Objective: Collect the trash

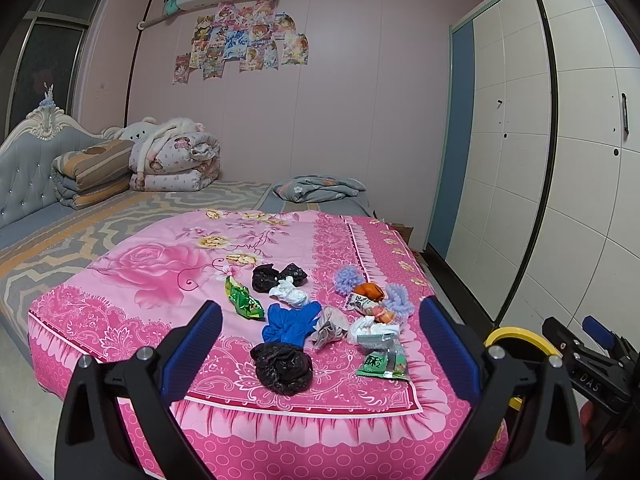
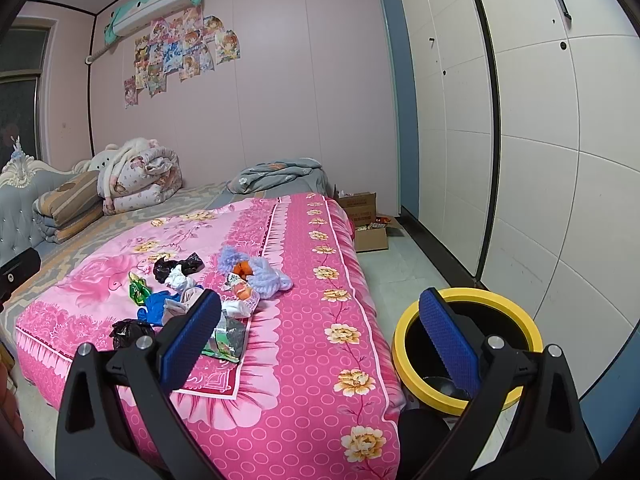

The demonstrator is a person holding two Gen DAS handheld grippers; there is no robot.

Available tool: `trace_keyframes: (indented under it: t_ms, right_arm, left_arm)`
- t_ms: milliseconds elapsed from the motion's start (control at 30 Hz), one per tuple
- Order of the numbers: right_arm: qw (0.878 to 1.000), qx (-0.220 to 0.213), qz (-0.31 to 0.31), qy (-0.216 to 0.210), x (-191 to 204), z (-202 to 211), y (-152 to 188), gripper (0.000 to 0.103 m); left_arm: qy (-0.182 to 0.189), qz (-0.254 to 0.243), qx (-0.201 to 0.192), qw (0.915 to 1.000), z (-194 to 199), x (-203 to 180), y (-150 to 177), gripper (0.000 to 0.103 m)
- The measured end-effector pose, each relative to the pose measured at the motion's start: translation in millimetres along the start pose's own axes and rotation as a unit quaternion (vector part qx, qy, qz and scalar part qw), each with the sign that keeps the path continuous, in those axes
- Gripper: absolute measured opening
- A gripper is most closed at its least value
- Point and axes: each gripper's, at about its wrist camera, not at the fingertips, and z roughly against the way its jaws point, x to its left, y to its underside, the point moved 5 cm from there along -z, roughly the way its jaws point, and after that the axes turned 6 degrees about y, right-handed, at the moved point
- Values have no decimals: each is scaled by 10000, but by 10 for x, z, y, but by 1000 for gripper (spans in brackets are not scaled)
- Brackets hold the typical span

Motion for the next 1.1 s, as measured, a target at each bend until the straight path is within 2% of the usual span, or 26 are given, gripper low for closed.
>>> trace_keyframes:
  t_ms: [1100]
  right_arm:
    - [9999,113,-13,25,21,-45,62,95]
  left_arm:
    - [1,21,5,10000,-1,-2,49,95]
